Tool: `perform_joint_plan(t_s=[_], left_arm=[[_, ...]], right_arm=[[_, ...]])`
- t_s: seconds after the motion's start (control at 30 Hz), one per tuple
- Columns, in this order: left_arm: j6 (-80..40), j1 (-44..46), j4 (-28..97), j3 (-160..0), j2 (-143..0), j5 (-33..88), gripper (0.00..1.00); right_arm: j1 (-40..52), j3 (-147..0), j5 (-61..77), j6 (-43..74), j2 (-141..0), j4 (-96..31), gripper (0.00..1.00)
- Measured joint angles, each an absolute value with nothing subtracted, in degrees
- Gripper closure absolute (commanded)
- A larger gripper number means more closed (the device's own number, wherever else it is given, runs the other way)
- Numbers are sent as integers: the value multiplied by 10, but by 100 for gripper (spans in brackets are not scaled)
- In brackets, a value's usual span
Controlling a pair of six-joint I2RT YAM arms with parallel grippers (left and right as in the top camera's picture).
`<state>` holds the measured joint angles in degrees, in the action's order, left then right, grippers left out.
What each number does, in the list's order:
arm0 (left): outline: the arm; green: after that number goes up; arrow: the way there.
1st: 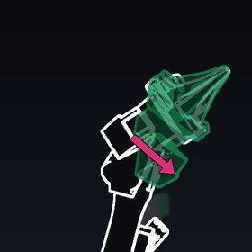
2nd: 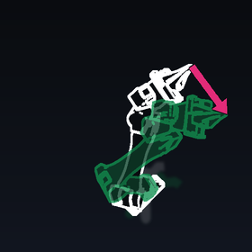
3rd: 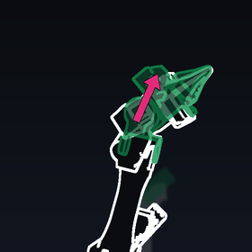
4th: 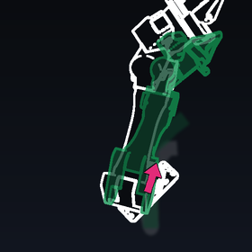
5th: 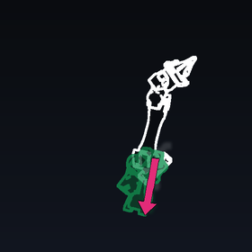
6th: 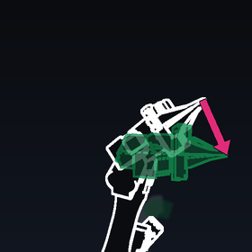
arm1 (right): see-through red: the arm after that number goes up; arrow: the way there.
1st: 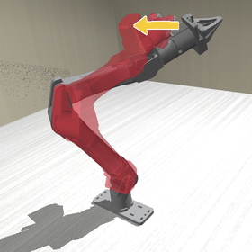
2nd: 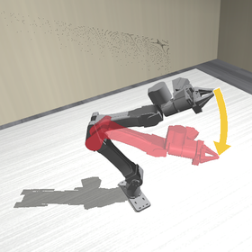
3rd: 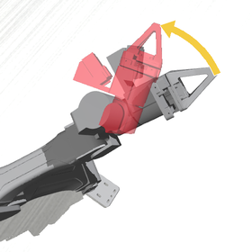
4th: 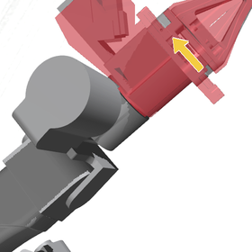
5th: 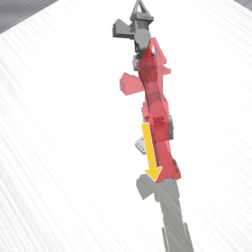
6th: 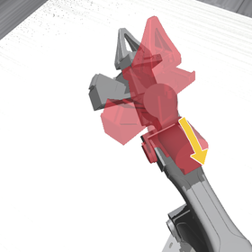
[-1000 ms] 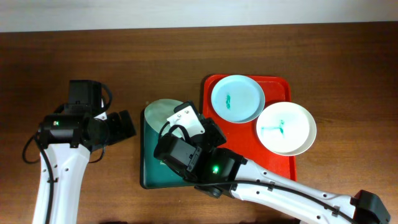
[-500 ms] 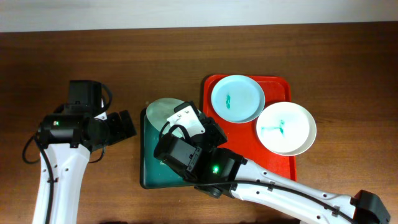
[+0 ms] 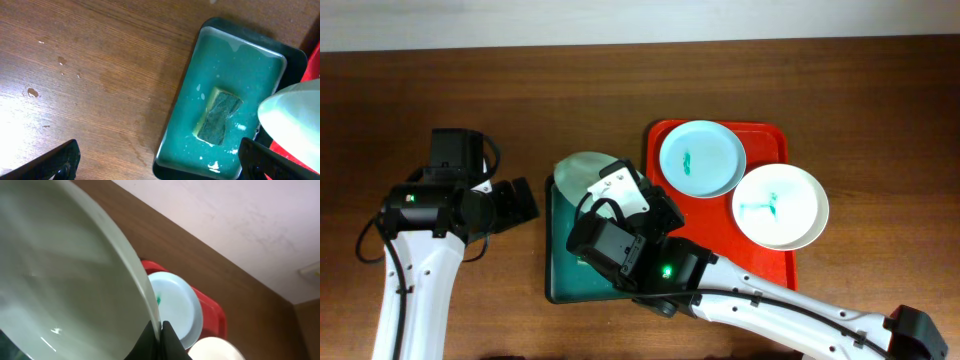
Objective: Clean dirty plates on tray and stack at the side
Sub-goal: 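Lift the plate with the right gripper and dip it into the basin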
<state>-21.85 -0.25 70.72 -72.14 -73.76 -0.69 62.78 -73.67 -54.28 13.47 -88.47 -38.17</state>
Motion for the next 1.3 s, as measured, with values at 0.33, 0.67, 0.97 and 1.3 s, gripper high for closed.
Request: perform_joint_plan(t_s=[0.33,0.67,0.97,1.3], left_arm=[[-218,-3,707,-721,-738,-7,0],[-218,-3,707,-721,-738,-7,1],[-218,-3,707,-721,-738,-7,1],[-218,-3,707,-721,-738,-7,1]], right_arm=[[631,-737,-568,103,-884,-361,96],[626,-737,-559,104,-884,-368,96],[626,-737,-559,104,-884,-368,96],[626,-737,-559,104,-884,-368,96]])
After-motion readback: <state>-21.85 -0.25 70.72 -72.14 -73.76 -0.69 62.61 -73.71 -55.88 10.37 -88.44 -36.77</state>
